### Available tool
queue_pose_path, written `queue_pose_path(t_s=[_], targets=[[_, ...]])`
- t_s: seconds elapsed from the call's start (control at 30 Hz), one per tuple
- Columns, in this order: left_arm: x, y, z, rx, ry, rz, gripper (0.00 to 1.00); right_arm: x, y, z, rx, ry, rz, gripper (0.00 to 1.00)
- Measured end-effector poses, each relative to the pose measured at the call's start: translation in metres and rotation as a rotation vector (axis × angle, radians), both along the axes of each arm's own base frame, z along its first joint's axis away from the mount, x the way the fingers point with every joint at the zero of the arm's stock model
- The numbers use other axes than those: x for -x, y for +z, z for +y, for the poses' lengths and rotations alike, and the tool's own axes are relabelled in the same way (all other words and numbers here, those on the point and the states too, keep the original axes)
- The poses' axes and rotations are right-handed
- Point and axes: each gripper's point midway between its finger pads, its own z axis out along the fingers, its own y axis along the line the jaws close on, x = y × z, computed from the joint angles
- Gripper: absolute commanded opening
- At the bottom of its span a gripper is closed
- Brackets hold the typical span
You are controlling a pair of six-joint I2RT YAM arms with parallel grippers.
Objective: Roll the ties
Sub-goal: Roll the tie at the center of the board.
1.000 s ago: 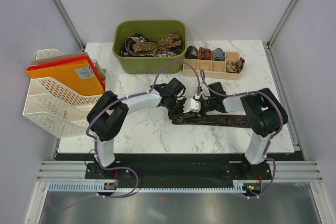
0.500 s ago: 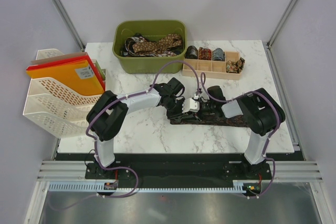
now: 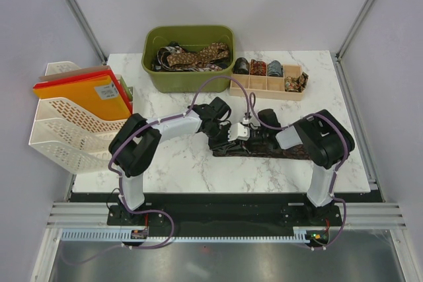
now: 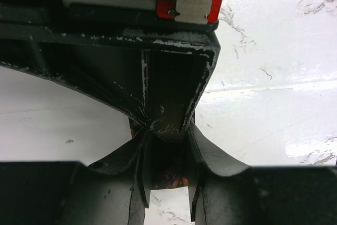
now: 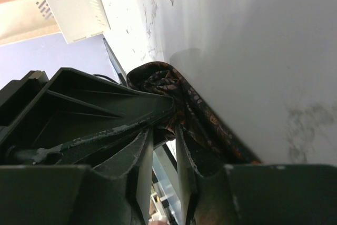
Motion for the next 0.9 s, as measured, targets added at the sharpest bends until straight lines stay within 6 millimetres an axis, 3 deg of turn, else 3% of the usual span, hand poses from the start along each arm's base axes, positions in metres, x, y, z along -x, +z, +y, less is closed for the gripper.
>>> queue_pose_path(t_s=[0.33,0.7,0.9], targets=[[-0.002,0.0,0.003,-0.002,0.008,0.005,0.37,-0.001,-0.005,0.003,0.058,0.071,-0.012,0.0],[-0.003,-0.005,0.01,0.007,0.026,0.024,0.58,0.001,-0.012,0.003,0.1,0.097,-0.002,0.0],[-0.001,-0.003,0.024,0.007,0.05,0.03,0.64,0.001,-0.017,0.001,0.131,0.101,0.006,0.0]])
